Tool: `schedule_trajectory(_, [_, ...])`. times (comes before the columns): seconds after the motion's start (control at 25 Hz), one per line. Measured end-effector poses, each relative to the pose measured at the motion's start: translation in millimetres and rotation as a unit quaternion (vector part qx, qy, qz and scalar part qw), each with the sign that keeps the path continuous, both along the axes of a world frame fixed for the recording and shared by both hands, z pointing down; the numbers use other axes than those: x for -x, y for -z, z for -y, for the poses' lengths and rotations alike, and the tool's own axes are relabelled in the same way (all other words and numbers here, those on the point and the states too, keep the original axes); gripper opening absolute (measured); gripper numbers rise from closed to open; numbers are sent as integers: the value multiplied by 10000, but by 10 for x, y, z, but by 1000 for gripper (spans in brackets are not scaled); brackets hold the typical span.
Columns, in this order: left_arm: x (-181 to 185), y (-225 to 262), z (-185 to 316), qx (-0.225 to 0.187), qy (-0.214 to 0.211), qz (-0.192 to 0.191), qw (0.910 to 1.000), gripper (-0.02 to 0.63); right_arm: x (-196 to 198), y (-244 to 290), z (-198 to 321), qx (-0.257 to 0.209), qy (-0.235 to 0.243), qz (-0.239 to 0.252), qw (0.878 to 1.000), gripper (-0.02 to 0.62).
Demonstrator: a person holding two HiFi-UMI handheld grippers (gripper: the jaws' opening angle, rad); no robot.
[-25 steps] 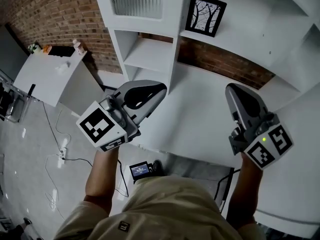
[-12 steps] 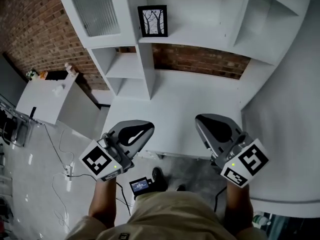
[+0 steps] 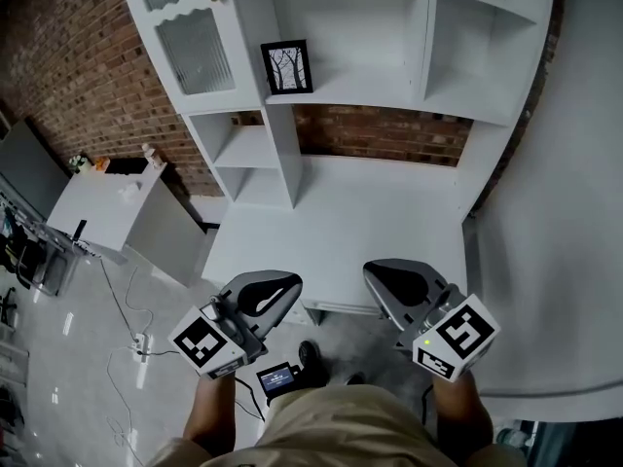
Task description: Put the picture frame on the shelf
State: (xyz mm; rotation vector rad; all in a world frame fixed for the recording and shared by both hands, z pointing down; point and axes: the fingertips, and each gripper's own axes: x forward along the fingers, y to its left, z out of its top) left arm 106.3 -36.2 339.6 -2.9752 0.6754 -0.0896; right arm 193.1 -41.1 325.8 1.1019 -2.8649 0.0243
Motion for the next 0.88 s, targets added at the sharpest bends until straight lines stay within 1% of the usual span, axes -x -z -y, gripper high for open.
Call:
schedule_trajectory(0.24, [-36,32,-257,76,57,-16,10000,17,-20,17,-235,118,101,17,9999,3])
schedule_trajectory(0.88, [-129,-76,-259,123,16,94,9999,17,-105,-91,-204,173,117,108,9997,3])
